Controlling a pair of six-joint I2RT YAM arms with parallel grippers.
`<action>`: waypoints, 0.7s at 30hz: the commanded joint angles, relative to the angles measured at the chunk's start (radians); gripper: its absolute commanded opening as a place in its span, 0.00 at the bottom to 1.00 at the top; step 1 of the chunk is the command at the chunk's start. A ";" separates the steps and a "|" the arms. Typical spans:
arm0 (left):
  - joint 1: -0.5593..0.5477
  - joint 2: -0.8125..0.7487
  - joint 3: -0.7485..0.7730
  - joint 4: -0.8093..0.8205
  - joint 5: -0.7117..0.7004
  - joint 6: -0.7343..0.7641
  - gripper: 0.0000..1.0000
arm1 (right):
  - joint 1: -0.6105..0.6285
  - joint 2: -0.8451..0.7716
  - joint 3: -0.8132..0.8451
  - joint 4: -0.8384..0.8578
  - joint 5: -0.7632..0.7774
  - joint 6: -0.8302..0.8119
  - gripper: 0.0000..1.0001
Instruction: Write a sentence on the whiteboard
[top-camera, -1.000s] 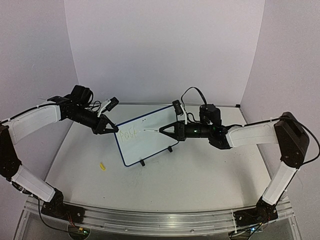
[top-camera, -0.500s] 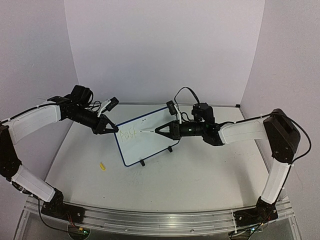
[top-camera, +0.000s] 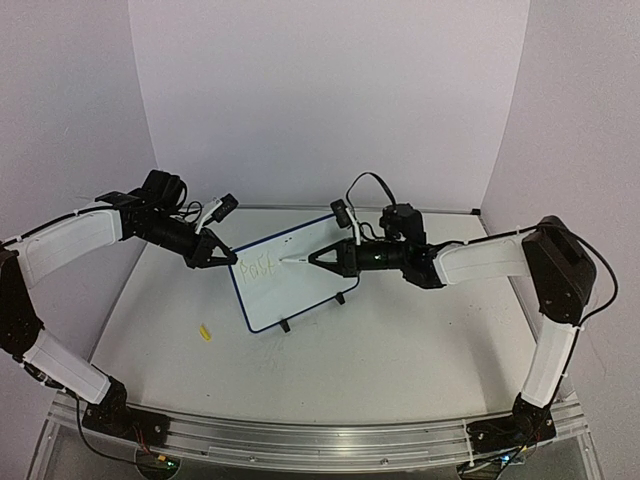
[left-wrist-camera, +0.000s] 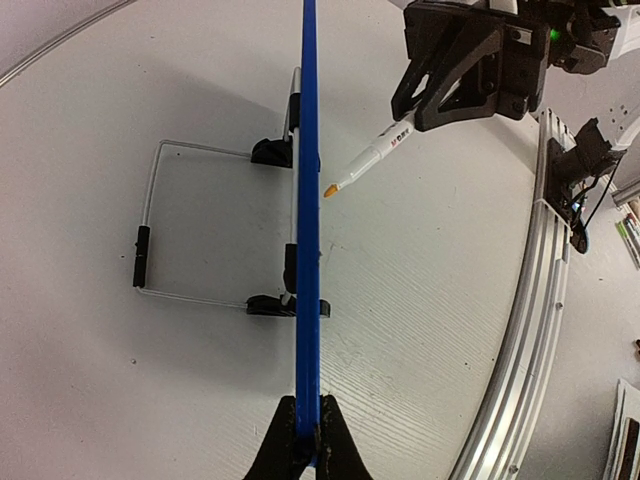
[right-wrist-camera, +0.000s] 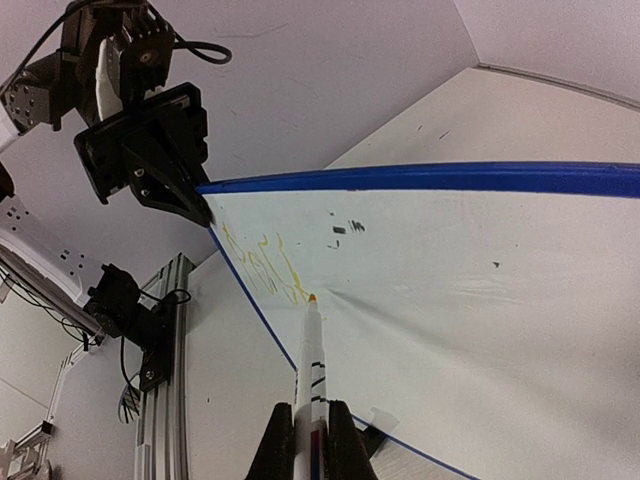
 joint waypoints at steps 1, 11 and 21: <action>-0.008 0.013 0.033 -0.029 0.011 -0.001 0.00 | 0.001 0.024 0.044 0.010 0.008 -0.008 0.00; -0.008 0.016 0.034 -0.030 0.011 -0.001 0.00 | 0.003 0.037 0.054 0.005 0.023 -0.005 0.00; -0.008 0.016 0.034 -0.029 0.011 -0.002 0.00 | 0.004 0.024 0.043 0.012 0.084 0.003 0.00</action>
